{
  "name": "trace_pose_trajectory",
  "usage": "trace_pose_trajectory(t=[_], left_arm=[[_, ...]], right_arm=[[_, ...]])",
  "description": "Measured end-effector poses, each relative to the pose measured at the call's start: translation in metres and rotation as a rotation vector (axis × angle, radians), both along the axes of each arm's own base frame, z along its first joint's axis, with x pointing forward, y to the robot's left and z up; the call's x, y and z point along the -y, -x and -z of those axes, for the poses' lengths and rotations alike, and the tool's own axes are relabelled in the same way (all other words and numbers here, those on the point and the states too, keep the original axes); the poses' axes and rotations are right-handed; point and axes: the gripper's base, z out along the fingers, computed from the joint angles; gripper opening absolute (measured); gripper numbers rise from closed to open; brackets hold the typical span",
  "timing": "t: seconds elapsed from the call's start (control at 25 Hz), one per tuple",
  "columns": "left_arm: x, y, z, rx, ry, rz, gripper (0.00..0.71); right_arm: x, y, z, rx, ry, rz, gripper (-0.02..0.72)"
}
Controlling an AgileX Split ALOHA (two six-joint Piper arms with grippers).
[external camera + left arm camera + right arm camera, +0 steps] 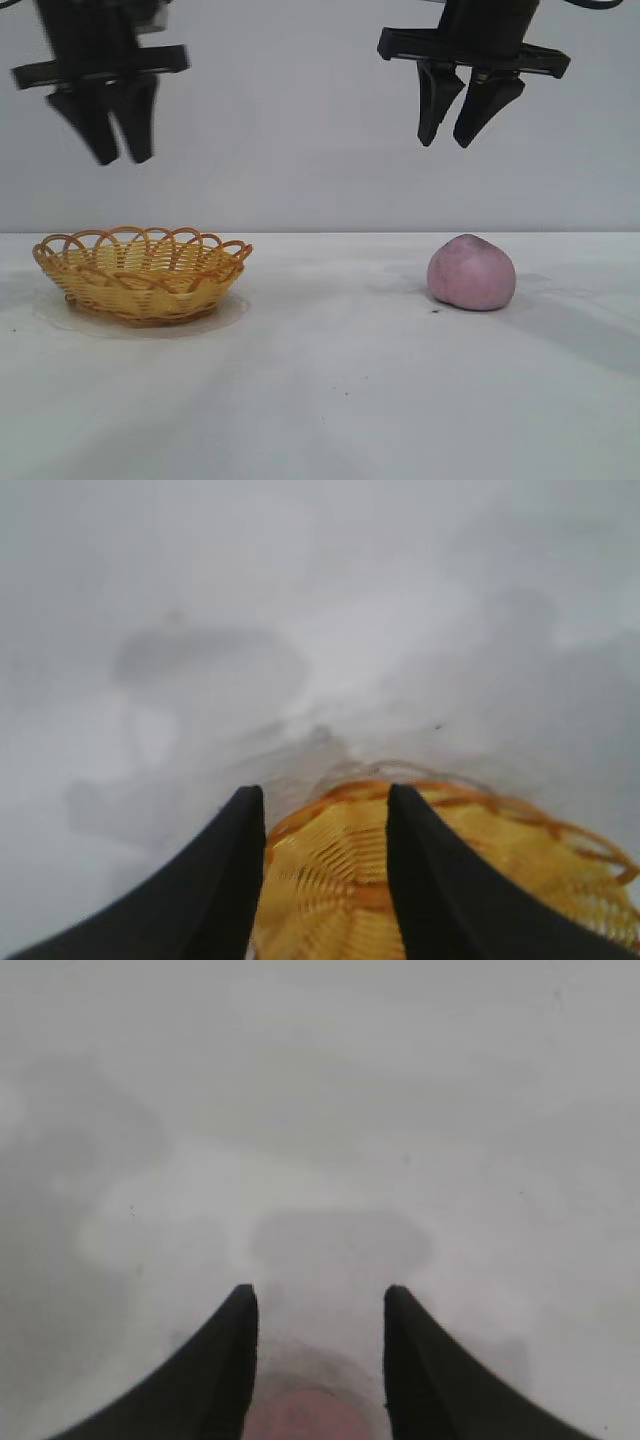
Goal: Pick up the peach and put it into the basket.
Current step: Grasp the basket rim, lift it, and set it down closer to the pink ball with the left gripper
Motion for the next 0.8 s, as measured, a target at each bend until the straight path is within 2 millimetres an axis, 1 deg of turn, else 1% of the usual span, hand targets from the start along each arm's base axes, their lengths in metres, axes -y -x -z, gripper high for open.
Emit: trace_pose_trajectory(t=[0.16, 0.28, 0.36, 0.44, 0.48, 0.56, 0.6, 0.68, 0.72, 0.8], left_arm=[[0.001, -0.003, 0.024, -0.051, 0.008, 0.007, 0.283], [0.004, -0.004, 0.038, -0.08, 0.034, 0.026, 0.283], [0.008, -0.004, 0.043, -0.092, 0.071, 0.04, 0.181], [0.009, -0.004, 0.044, -0.09, 0.089, 0.048, 0.076], [0.01, -0.004, 0.043, -0.091, 0.095, 0.052, 0.053], [0.012, -0.003, 0.042, -0.097, 0.115, 0.075, 0.061], [0.013, -0.002, 0.042, -0.106, 0.133, 0.082, 0.0], [0.02, 0.0, 0.041, -0.118, 0.149, 0.11, 0.0], [0.028, 0.001, 0.04, -0.115, 0.148, 0.133, 0.0], [0.05, 0.006, 0.039, -0.116, 0.145, 0.187, 0.0]], right_arm=[[0.0, 0.0, 0.0, -0.006, 0.001, 0.0, 0.245], [0.0, 0.001, 0.0, -0.008, 0.002, 0.0, 0.245], [0.0, 0.001, 0.0, -0.01, 0.003, 0.0, 0.245], [0.0, 0.001, 0.001, -0.011, 0.003, 0.0, 0.245], [0.0, 0.001, 0.001, -0.011, 0.004, -0.002, 0.245], [0.0, 0.001, 0.001, -0.011, 0.004, -0.002, 0.245], [0.0, 0.001, 0.001, -0.01, 0.006, -0.006, 0.245], [0.0, 0.001, 0.001, -0.009, 0.009, -0.01, 0.245], [0.0, 0.001, 0.001, -0.008, 0.009, -0.011, 0.245], [0.0, 0.001, 0.001, -0.008, 0.011, -0.013, 0.245]])
